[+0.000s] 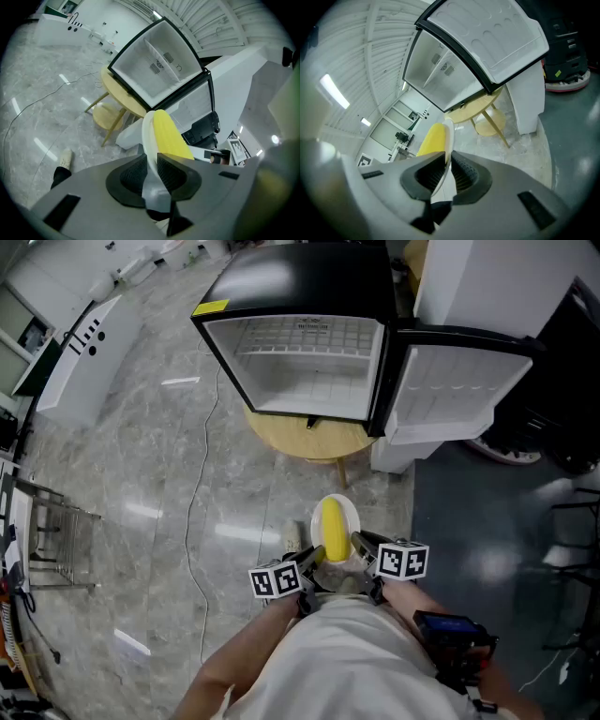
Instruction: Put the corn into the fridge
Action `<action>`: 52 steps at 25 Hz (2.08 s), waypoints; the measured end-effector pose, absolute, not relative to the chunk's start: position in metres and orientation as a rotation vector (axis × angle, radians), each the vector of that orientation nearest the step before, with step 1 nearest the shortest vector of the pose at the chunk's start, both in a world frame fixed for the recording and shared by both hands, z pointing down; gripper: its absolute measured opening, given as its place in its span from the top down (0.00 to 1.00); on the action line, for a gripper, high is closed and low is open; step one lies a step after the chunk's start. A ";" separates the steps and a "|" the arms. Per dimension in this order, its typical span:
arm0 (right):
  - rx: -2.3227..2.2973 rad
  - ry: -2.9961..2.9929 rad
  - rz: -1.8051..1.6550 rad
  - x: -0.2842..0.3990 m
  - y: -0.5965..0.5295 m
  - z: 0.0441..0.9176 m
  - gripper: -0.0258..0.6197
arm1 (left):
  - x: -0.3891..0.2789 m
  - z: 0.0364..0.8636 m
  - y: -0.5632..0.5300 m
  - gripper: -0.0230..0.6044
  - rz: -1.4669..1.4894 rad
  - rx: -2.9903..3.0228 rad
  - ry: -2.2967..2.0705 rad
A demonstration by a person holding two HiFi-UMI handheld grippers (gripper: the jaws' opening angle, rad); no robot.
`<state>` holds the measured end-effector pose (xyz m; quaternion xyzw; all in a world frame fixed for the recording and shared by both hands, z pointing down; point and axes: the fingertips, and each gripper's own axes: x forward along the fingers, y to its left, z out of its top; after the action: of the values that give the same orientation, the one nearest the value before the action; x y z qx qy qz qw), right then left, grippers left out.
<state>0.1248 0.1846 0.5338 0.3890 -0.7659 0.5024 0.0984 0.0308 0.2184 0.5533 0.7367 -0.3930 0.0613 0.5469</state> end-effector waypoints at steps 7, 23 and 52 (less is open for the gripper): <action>1.137 -2.251 1.487 0.135 0.256 0.533 0.88 | 0.036 0.541 0.289 0.85 0.129 1.747 -0.979; 1.004 -2.318 1.412 0.104 0.283 0.512 0.88 | 0.012 0.516 0.323 0.85 0.046 1.747 -1.094; 1.015 -2.317 1.477 0.108 0.289 0.515 0.88 | 0.014 0.512 0.326 0.85 0.049 1.774 -1.108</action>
<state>0.1083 0.2890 0.5148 0.3445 -0.7865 0.5016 0.1061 0.0144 0.3258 0.5120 0.7337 -0.4585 0.0201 0.5010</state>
